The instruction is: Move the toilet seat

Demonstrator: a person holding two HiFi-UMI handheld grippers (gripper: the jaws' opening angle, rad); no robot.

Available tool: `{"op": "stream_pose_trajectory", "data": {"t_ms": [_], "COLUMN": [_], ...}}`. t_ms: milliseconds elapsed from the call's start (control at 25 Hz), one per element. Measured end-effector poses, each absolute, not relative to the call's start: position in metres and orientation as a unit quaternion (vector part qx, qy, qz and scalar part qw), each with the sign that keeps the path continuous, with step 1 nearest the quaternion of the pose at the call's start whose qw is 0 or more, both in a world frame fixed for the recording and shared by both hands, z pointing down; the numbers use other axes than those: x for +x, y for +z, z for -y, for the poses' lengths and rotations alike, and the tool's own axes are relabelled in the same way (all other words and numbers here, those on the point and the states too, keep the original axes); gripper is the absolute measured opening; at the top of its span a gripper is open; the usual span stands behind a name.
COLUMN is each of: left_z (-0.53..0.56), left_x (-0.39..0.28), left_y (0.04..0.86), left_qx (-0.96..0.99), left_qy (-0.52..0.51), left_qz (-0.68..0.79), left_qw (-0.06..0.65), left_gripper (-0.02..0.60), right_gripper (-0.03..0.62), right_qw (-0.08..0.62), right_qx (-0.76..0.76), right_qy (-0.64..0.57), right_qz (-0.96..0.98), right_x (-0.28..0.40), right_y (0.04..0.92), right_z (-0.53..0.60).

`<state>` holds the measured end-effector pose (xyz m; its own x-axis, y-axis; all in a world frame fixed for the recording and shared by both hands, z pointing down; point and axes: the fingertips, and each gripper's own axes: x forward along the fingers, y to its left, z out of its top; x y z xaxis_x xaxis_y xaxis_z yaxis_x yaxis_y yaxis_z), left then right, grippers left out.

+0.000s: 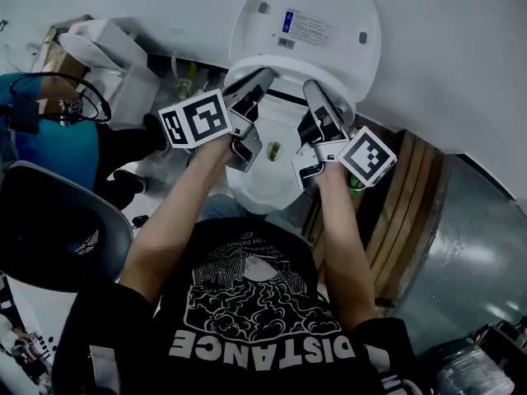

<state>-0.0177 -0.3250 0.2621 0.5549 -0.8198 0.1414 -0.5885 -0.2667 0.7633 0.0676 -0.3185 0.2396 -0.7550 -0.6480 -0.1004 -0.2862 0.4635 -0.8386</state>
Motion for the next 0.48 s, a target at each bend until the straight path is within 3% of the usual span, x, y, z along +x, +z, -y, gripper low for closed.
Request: {"op": "stream_pose_trajectory", "data": {"t_ms": [480], "left_z": [0.328], "left_x": [-0.019], "left_y": [0.25], "left_qx": [0.791], "left_qy": [-0.14], "left_qz": [0.458], "left_qw": [0.38], "left_gripper": [0.031], "right_gripper": [0.032], "right_qw": [0.208], "right_qx": [-0.283], "right_qy": [-0.408], "right_qz": [-0.843], "right_x": [0.066], "right_y": [0.227], "right_z": [0.321]}}
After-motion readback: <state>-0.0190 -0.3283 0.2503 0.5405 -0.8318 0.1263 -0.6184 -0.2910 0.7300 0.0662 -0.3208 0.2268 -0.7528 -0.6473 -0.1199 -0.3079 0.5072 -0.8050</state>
